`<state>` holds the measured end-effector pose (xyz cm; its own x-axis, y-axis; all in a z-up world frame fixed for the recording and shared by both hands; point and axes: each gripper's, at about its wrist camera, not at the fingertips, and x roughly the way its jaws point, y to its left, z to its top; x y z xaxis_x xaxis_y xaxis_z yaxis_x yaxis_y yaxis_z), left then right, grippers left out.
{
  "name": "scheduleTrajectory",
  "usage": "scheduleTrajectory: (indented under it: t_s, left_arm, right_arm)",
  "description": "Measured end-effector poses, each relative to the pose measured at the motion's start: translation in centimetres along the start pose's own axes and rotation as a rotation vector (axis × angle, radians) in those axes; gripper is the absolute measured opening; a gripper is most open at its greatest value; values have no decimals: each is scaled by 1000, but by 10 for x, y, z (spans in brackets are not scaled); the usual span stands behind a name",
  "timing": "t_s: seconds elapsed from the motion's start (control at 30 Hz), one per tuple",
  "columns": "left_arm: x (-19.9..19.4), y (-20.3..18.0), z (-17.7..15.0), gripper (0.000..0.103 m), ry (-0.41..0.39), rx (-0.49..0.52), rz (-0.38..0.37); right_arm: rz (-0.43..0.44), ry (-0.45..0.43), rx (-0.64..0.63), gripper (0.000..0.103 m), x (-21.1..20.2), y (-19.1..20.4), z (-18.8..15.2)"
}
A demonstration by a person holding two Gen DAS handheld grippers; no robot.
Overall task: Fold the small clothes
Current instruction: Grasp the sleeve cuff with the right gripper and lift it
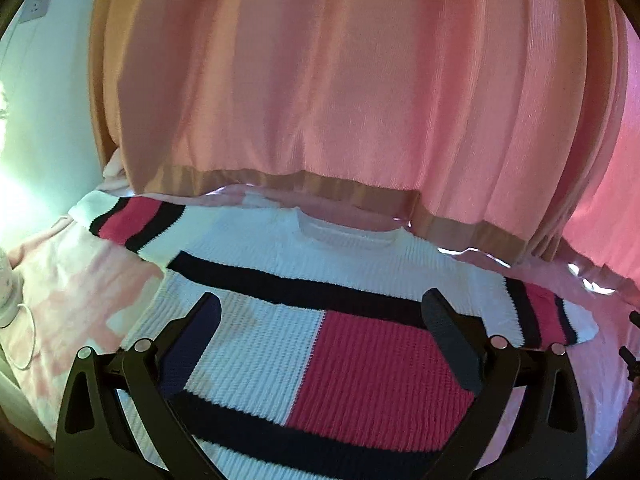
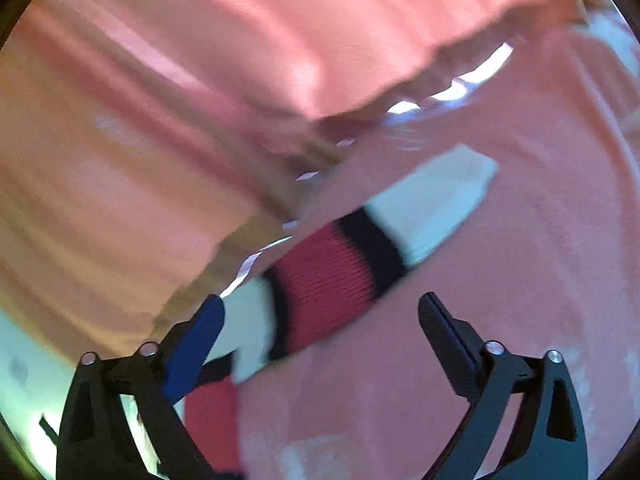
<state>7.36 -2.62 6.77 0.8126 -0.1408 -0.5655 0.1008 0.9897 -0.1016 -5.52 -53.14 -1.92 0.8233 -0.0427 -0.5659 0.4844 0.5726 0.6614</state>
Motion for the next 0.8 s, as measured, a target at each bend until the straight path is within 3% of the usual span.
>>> scheduleTrajectory:
  t_s: [0.13, 0.23, 0.37, 0.5, 0.57, 0.7, 0.8]
  left_arm:
    - [23, -9, -8, 98, 66, 43, 17]
    - [35, -9, -11, 98, 81, 57, 42]
    - [45, -6, -12, 98, 93, 61, 70]
    - [54, 1, -12, 98, 120, 50, 78]
    - [56, 3, -11, 98, 131, 40, 72]
    - [53, 6, -8, 98, 123, 29, 67]
    - [47, 12, -2, 98, 111, 3, 56]
  right_arm:
    - [-37, 23, 45, 74, 44, -44, 17]
    - [-24, 30, 141, 70, 71, -72, 20]
    - [0, -29, 138, 56, 85, -83, 29]
    - [36, -36, 162, 15, 103, -92, 36]
    - [53, -39, 186, 9, 105, -94, 36]
    - [175, -128, 155, 8, 80, -64, 42]
    - [298, -169, 19, 8, 56, 6, 50]
